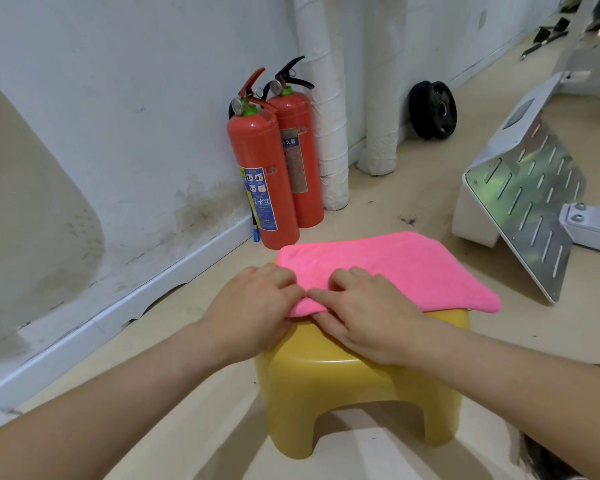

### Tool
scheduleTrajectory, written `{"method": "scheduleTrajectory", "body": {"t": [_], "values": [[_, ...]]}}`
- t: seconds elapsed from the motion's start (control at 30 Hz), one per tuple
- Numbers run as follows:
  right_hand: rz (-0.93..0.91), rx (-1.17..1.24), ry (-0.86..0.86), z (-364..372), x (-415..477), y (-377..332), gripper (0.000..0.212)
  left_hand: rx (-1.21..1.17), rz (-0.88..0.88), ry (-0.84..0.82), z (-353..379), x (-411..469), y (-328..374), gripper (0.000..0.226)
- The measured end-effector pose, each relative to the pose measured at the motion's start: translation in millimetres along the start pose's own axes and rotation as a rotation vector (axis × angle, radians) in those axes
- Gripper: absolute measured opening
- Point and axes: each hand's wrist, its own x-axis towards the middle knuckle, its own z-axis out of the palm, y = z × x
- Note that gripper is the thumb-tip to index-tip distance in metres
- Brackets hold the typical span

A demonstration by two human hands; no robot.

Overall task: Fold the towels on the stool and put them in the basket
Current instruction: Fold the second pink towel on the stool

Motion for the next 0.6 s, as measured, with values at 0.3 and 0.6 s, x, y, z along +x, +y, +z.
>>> {"method": "scheduleTrajectory", "body": {"t": [0.3,0.6], "values": [[-0.054,0.024,-0.16,-6,-34,69,0.072,0.121,0.106,0.027,8,-46,-34,0.02],[0.244,0.203,0.209,-21,-34,74,0.034,-0.105,-0.032,0.005,-25,-16,-12,0.036]]}}
